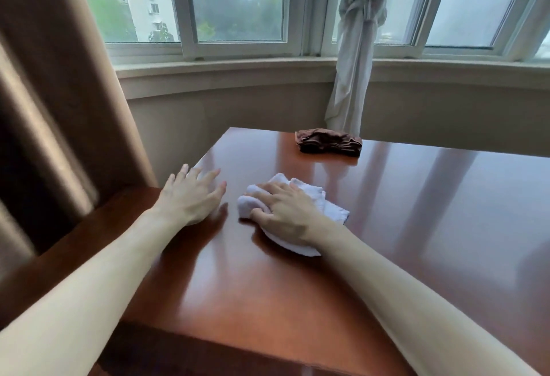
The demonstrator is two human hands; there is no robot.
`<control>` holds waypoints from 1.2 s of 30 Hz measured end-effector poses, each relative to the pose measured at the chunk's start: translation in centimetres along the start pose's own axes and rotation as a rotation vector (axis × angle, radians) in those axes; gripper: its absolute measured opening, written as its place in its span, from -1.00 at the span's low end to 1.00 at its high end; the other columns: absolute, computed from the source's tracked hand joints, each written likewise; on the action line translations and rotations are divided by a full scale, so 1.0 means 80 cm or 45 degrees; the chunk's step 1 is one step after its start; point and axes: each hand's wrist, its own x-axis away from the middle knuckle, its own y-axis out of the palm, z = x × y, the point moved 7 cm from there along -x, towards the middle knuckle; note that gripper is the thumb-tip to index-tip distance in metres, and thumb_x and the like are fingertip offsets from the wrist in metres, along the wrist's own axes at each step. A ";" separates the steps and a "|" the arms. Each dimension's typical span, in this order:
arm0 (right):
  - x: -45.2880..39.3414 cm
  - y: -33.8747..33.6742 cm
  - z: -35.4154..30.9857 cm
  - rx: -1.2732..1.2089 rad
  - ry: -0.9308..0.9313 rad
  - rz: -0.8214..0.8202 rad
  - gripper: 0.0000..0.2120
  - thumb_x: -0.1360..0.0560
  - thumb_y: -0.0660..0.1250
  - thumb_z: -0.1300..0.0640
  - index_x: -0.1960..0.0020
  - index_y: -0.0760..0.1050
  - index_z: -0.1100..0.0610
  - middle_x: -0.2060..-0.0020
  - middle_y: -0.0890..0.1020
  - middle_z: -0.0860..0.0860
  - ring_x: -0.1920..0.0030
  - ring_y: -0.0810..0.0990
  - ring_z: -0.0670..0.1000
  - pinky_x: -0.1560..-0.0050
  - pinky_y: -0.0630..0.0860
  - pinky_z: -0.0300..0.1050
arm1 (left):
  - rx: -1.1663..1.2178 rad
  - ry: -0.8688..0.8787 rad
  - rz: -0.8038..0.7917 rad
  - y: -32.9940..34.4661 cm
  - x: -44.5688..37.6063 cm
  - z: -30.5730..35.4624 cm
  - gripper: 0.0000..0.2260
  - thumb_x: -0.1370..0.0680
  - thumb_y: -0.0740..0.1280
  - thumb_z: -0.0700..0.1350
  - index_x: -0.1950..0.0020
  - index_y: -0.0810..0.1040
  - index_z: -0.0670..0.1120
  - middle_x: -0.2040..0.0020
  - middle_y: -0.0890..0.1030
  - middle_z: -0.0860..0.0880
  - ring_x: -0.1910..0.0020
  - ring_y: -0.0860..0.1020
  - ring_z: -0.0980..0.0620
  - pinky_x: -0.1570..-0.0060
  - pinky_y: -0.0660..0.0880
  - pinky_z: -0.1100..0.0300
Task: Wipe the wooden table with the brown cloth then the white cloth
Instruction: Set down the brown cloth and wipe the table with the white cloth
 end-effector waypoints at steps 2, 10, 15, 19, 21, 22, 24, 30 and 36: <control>-0.030 -0.001 0.017 -0.037 0.012 0.020 -0.47 -0.45 -0.09 -0.27 -0.29 0.42 -0.20 -0.31 0.51 -0.10 -0.35 0.34 0.05 -0.36 0.23 0.13 | 0.076 -0.048 -0.020 0.010 -0.022 -0.004 -0.46 -0.62 -0.08 0.27 -0.60 0.12 0.19 -0.63 0.12 -0.07 -0.60 0.03 -0.21 -0.53 0.06 -0.17; -0.220 0.020 0.092 0.020 0.200 0.004 -0.33 -0.42 -0.13 -0.28 -0.39 0.45 -0.14 -0.41 0.47 0.02 -0.41 0.35 0.15 -0.39 0.22 0.21 | 0.160 -0.083 0.058 0.027 -0.040 -0.014 -0.42 -0.57 -0.07 0.37 -0.59 0.09 0.27 -0.64 0.06 0.04 -0.62 -0.02 -0.06 -0.55 0.02 -0.03; -0.311 0.027 0.152 0.055 0.314 -0.045 -0.37 -0.50 -0.07 -0.30 -0.46 0.42 -0.15 -0.40 0.46 0.05 -0.41 0.34 0.19 -0.34 0.24 0.18 | 0.151 -0.087 0.054 0.023 -0.036 -0.011 -0.46 -0.60 -0.04 0.34 -0.58 0.07 0.30 -0.64 0.01 0.12 -0.62 -0.07 0.02 -0.52 0.05 -0.01; -0.321 0.029 0.156 0.081 0.322 -0.036 -0.37 -0.52 -0.06 -0.29 -0.47 0.42 -0.09 -0.37 0.48 0.07 -0.39 0.36 0.17 -0.33 0.25 0.15 | 0.171 -0.097 0.056 0.022 -0.035 -0.011 -0.46 -0.59 -0.03 0.34 -0.58 0.07 0.31 -0.64 0.00 0.12 -0.62 -0.08 0.03 -0.52 0.06 -0.01; -0.304 0.028 0.144 0.093 0.302 0.001 -0.45 -0.58 -0.01 -0.26 -0.44 0.45 -0.08 -0.38 0.48 0.08 -0.38 0.38 0.18 -0.33 0.24 0.16 | 0.184 -0.098 0.059 0.022 -0.035 -0.011 -0.46 -0.59 -0.02 0.34 -0.58 0.09 0.30 -0.64 0.02 0.11 -0.62 -0.07 0.02 -0.52 0.06 -0.01; -0.291 0.029 0.136 0.098 0.286 0.014 -0.47 -0.58 0.01 -0.26 -0.42 0.45 -0.09 -0.39 0.49 0.07 -0.38 0.38 0.19 -0.33 0.24 0.17 | 0.188 -0.100 0.063 0.022 -0.035 -0.012 -0.46 -0.59 -0.01 0.34 -0.58 0.10 0.30 -0.64 0.03 0.09 -0.62 -0.06 0.01 -0.52 0.06 -0.01; -0.255 0.030 0.113 0.105 0.239 0.025 -0.47 -0.55 -0.03 -0.29 -0.37 0.45 -0.15 -0.38 0.49 0.03 -0.35 0.39 0.19 -0.31 0.24 0.18 | 0.196 -0.112 0.055 0.021 -0.036 -0.012 -0.46 -0.59 0.01 0.34 -0.58 0.12 0.28 -0.64 0.06 0.07 -0.62 -0.05 0.00 -0.52 0.06 -0.03; -0.105 0.017 0.032 0.011 0.149 0.016 -0.21 -0.36 -0.23 -0.34 -0.43 0.39 -0.13 -0.42 0.44 0.02 -0.41 0.33 0.17 -0.43 0.19 0.22 | 0.169 -0.127 0.034 0.015 -0.033 -0.008 -0.47 -0.61 0.02 0.31 -0.58 0.16 0.25 -0.63 0.11 0.03 -0.62 0.01 -0.06 -0.52 0.07 -0.05; 0.037 0.004 -0.041 -0.070 0.017 -0.047 -0.25 -0.36 -0.17 -0.32 -0.48 0.32 -0.18 -0.51 0.35 -0.05 -0.47 0.25 0.08 -0.53 0.08 0.17 | 0.118 -0.080 0.020 0.014 -0.028 -0.006 -0.47 -0.63 -0.01 0.27 -0.59 0.20 0.18 -0.63 0.12 -0.03 -0.62 0.00 -0.06 -0.54 0.06 -0.06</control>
